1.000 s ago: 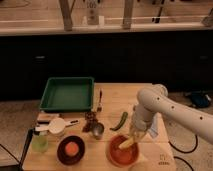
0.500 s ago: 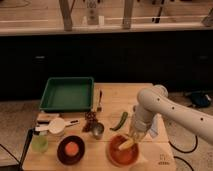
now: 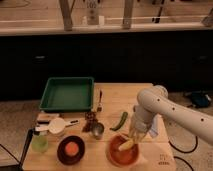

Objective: Place banana in red bowl

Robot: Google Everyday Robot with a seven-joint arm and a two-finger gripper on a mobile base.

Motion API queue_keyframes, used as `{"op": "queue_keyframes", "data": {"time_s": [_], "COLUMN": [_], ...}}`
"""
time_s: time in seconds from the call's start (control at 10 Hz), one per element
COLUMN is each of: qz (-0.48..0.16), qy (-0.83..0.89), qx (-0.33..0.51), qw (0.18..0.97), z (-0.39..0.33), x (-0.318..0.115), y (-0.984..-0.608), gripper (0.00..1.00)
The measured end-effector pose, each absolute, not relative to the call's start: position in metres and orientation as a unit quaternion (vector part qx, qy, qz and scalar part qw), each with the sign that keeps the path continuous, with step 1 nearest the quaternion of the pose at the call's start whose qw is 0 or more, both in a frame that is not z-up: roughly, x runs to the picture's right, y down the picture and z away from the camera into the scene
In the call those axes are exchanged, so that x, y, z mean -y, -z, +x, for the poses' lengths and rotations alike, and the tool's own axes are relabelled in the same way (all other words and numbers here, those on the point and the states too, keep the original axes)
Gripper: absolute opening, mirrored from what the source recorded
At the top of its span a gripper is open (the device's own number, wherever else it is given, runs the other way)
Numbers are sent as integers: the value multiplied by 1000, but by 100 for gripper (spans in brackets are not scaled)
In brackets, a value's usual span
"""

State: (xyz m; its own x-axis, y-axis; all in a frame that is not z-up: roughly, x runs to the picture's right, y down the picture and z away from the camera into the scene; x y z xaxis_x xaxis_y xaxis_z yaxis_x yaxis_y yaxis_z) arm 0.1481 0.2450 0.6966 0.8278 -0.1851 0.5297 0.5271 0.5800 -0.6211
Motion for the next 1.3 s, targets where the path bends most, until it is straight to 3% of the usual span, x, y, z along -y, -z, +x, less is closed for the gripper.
{"op": "queue_keyframes", "data": {"time_s": [0.3, 0.7, 0.9, 1.1, 1.3], "qz": [-408, -408, -408, -408, -406], "qy": [209, 212, 212, 215, 218], "qx": [211, 214, 215, 217, 219], "qw": [863, 862, 862, 860, 860], "z": [148, 147, 147, 146, 146], "x": [-246, -248, -249, -249, -248], "y": [-696, -694, -693, -693, -693], "gripper": [48, 35, 44, 39, 50]}}
